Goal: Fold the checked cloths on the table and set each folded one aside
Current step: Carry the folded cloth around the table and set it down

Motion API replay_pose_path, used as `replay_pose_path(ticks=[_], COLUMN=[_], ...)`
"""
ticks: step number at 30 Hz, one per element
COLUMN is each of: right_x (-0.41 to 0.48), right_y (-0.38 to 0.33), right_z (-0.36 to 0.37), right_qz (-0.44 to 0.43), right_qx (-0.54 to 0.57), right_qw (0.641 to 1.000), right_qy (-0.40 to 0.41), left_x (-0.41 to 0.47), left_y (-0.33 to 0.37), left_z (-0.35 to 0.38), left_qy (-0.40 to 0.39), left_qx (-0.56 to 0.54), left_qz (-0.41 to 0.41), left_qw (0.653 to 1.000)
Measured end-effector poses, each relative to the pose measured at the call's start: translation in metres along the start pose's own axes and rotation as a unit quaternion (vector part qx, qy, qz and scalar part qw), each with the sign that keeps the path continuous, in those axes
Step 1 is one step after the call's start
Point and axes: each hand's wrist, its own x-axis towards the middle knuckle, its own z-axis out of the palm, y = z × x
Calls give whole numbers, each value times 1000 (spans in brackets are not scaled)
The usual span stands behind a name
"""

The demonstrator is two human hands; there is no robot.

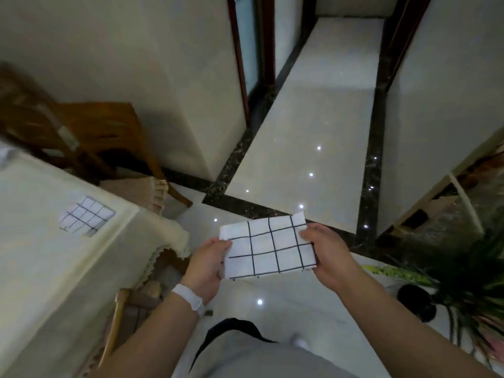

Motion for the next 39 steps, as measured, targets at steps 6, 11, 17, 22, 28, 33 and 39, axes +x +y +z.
replay_pose_path(ticks=[6, 11, 17, 22, 28, 33, 39], right_x=[55, 105, 159, 191, 207, 228, 271], right_y=[-8, -20, -32, -33, -26, -15, 9], right_z=[57, 130, 241, 332, 418, 480, 543], right_qz=[44, 48, 52, 45, 43, 30, 25], right_qx=[-50, -96, -174, -240, -334, -407, -500], right_qw=[997, 992, 978, 959, 918, 872, 798], right_qy=[-38, -62, -104, -145, -211, -270, -336], left_x=[41, 98, 166, 198, 207, 203, 221], left_y=[25, 62, 117, 147, 147, 142, 136], left_z=[-34, -76, -139, -200, -259, -279, -289], left_qy=[54, 70, 81, 126, 172, 218, 272], left_qx=[-49, -83, -150, -178, -276, -321, -406], left_qz=[-2, 9, -8, 7, 31, 24, -18], left_qw=[997, 994, 985, 976, 945, 921, 873])
